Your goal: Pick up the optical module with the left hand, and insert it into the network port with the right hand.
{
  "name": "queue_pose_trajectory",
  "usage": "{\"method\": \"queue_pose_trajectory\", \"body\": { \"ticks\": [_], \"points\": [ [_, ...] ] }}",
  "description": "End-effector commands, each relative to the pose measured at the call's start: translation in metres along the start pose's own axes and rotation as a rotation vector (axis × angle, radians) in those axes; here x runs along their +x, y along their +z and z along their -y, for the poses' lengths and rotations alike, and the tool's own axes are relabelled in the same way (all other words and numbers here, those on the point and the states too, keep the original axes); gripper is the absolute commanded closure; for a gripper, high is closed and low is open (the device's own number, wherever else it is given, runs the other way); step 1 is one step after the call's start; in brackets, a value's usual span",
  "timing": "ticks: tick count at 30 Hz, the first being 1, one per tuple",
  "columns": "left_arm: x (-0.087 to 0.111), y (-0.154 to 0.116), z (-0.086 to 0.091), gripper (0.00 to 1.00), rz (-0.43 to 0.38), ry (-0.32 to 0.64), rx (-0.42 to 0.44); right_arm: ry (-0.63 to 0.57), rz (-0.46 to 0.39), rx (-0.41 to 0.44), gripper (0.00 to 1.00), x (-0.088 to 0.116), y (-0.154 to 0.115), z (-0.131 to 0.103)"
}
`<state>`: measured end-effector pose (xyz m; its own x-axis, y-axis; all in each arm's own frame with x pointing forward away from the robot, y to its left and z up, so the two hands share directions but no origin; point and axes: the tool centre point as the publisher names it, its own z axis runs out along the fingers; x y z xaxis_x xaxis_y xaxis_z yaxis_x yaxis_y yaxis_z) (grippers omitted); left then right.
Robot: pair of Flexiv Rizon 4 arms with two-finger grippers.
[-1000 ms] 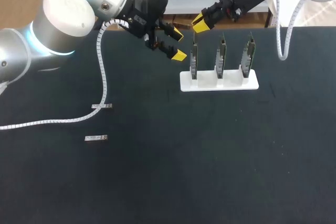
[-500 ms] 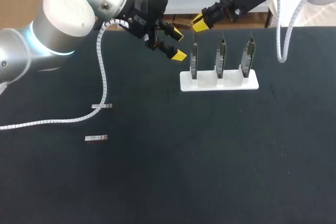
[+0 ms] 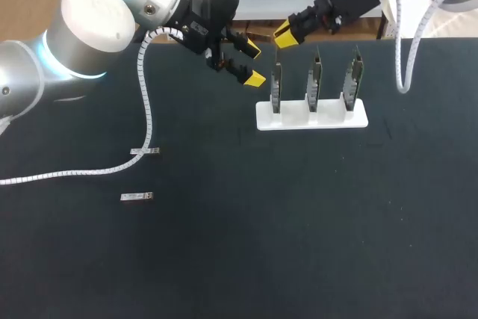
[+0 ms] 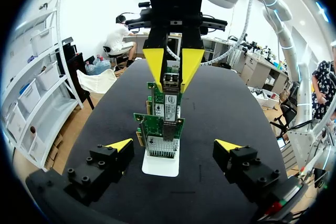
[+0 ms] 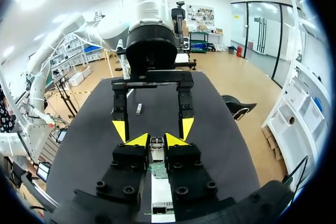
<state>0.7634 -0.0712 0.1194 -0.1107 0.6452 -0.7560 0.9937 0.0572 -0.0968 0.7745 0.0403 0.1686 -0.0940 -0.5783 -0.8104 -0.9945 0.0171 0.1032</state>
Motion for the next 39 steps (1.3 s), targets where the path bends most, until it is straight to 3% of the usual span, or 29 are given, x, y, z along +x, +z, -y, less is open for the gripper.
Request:
{"method": "queue_pose_trajectory", "body": {
  "ticks": [1, 13, 14, 15, 25, 33, 39],
  "points": [
    [-0.001, 0.0, -0.001, 0.0, -0.006, -0.002, 0.002, 0.002, 0.005, 0.011, 1.0, 0.004, 0.001, -0.005],
    [-0.001, 0.0, -0.001, 0.0, -0.006, -0.002, 0.002, 0.016, -0.001, 0.005, 1.0, 0.007, 0.005, -0.005],
    [-0.001, 0.0, -0.001, 0.0, -0.006, -0.002, 0.002, 0.014, -0.004, 0.001, 0.85, 0.007, 0.005, -0.006],
    [-0.001, 0.0, -0.001, 0.0, -0.006, -0.002, 0.002, 0.013, -0.007, 0.001, 0.0, 0.007, 0.005, -0.006],
    [-0.001, 0.0, -0.001, 0.0, -0.006, -0.002, 0.002, 0.017, 0.027, -0.006, 0.0, 0.001, -0.005, -0.005],
    [-0.001, 0.0, -0.001, 0.0, -0.006, -0.002, 0.002, 0.031, 0.109, -0.159, 0.0, 0.005, -0.031, -0.006],
    [-0.001, 0.0, -0.001, 0.0, -0.006, -0.002, 0.002, 0.032, 0.082, -0.127, 0.0, 0.009, -0.034, -0.008]
  ]
}}
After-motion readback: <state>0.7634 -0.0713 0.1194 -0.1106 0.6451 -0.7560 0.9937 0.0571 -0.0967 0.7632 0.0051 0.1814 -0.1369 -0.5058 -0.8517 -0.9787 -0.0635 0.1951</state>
